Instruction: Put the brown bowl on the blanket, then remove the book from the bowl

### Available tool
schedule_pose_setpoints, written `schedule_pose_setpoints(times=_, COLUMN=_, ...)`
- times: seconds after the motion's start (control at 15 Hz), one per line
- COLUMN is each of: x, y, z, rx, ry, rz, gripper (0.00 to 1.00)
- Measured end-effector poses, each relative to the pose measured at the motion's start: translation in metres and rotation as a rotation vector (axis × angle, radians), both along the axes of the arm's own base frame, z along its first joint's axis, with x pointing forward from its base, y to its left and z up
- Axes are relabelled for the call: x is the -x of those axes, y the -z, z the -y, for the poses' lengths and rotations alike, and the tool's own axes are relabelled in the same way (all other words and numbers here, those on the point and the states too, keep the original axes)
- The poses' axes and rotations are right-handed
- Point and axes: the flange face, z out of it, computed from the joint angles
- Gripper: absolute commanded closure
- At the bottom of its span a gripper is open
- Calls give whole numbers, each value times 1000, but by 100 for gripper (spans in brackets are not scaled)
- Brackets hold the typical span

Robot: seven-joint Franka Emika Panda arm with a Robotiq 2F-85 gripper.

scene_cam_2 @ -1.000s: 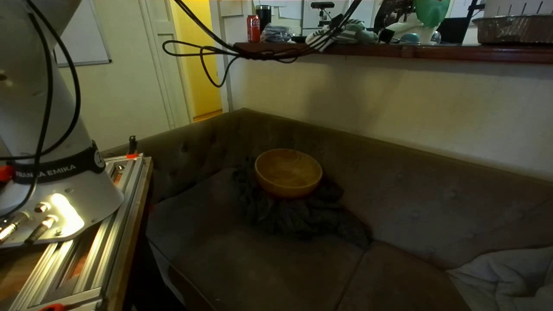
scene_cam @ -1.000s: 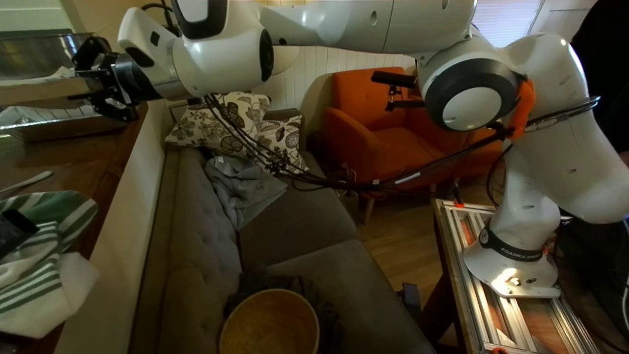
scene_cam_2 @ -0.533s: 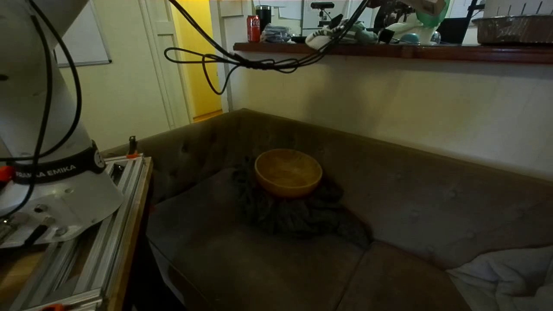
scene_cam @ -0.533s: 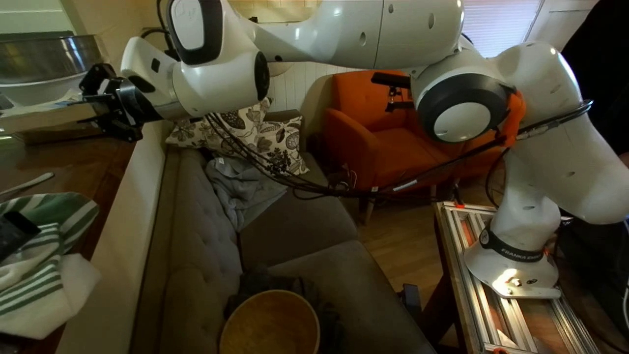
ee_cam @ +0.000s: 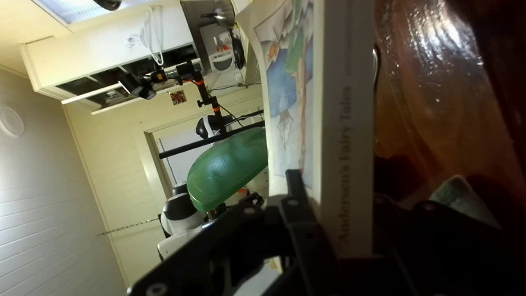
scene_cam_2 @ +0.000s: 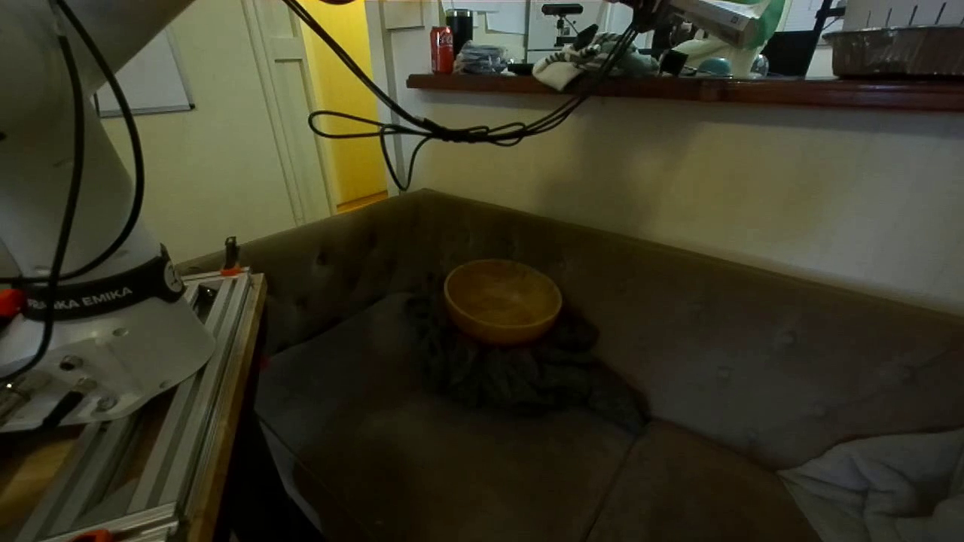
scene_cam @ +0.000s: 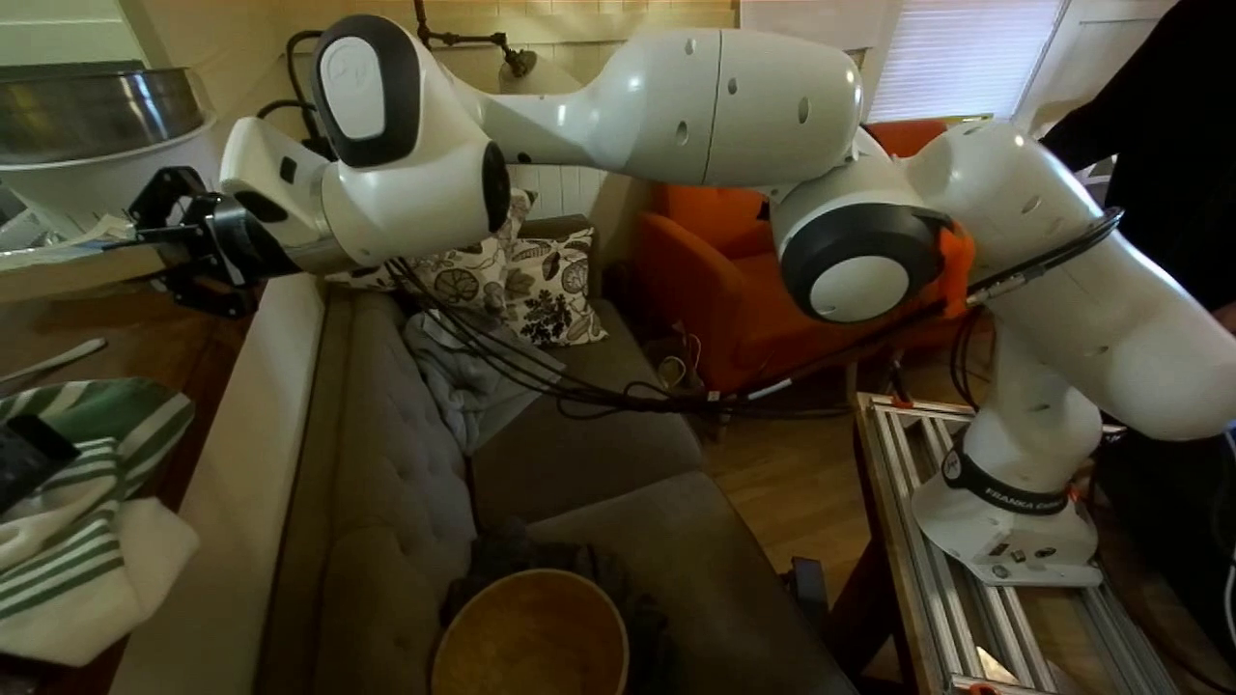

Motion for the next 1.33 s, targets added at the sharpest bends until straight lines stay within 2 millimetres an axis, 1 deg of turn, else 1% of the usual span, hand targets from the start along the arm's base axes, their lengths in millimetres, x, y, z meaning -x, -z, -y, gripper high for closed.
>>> schedule_pose_setpoints(times=0.33, x=-2, y=-2, z=8, rx=-73, ry=-73, rz=-1, gripper=94)
schedule_pose_setpoints(times=0.47, x=-3, y=3, z=9, rx=-98, ry=-102, rz=-5, gripper=94)
schedule_pose_setpoints(times=0.67, x=-4, y=13, z=5, rx=-114, ry=-141, rz=-4, gripper=94)
schedule_pose_setpoints(times=0.73, x=-6, y=18, z=5, rx=-114, ry=-136, rz=-7, gripper=76)
schedule_pose_setpoints(times=0.87, x=-7, y=26, z=5, rx=-113, ry=-135, rz=-19, gripper=76)
schedule_pose_setpoints(times=0.93, x=-7, y=28, z=5, rx=-113, ry=-135, rz=-21, gripper=94)
schedule_pose_setpoints(times=1.13, x=-8, y=33, z=4, rx=-104, ry=-129, rz=-25, gripper=94)
schedule_pose_setpoints(times=1.33, x=-10, y=46, z=-6, rx=-96, ry=-129, rz=-30, gripper=94)
